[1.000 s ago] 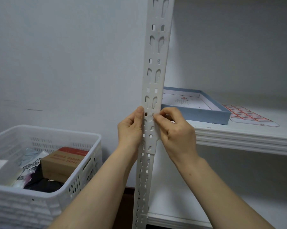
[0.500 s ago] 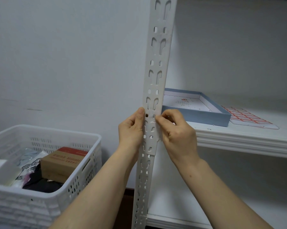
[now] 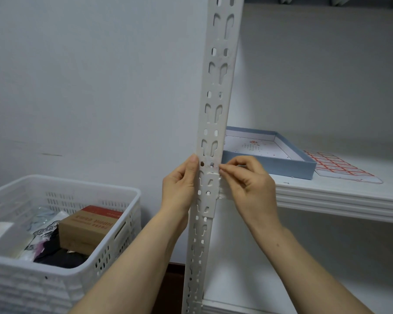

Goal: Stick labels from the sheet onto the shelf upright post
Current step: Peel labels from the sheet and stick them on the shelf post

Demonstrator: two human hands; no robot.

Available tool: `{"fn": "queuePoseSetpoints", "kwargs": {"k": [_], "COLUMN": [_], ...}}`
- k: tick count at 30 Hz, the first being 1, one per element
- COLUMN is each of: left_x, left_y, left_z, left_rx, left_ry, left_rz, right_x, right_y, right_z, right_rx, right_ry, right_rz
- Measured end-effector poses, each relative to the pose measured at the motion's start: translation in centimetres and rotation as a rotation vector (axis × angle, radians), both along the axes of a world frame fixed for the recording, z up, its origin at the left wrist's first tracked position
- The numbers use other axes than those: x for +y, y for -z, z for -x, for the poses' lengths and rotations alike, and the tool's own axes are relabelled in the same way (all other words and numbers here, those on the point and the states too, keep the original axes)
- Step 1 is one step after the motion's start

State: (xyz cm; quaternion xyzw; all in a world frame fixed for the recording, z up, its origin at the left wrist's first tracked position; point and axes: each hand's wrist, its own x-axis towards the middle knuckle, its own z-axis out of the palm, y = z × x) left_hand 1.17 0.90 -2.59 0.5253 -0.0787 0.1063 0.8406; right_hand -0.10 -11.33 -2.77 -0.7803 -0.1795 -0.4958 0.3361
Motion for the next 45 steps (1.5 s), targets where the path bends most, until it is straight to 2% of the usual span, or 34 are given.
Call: {"fn": "queuePoseSetpoints", "kwargs": {"k": [4, 8, 11, 15, 18, 23, 30, 35, 42, 45], "left_x": [0.1, 0.1, 0.1, 0.1, 0.2, 0.1, 0.1, 0.3, 0.3, 0.3], "left_y": [-0.1, -0.1, -0.2, -0.1, -0.2, -0.2, -0.2, -0.3, -0.4, -0.4], "left_z": [0.0, 0.1, 0.0, 0.1, 0.1, 0.0, 0.1, 0.1, 0.1, 0.2], "left_rx": [-0.006, -0.012, -0.012, -0.010, -0.001, 0.000, 0.006, 0.019, 0.025, 0.020], "left_ry": [0.014, 0.012, 0.018, 0.026, 0.025, 0.012, 0.024, 0.015, 0.019, 0.017], "left_rz": [-0.020, -0.023, -0.018, -0.015, -0.024, -0.018, -0.028, -0.034, -0.036, -0.034], "right_x": [0.3, 0.7, 0.9, 0.6, 0.1, 0.1, 0.1, -0.4, 0.3, 0.8], "right_y": [0.5, 0.5, 0.9, 0.8, 0.6, 0.6, 0.7, 0.5, -0.4, -0.8], "right_z": [0.1, 0.0, -0.3, 0.0, 0.2, -0.1, 0.0, -0.2, -0.1, 0.2], "right_rx": [-0.110, 0.011, 0.032, -0.069, -0.142, -0.148, -0.169, -0.107, 0.057, 0.073], "right_ry": [0.067, 0.069, 0.123, 0.158, 0.095, 0.107, 0.148, 0.079, 0.067, 0.106], "right_rz": [0.155, 0.099, 0.148, 0.214, 0.165, 0.143, 0.256, 0.074, -0.014, -0.002]}}
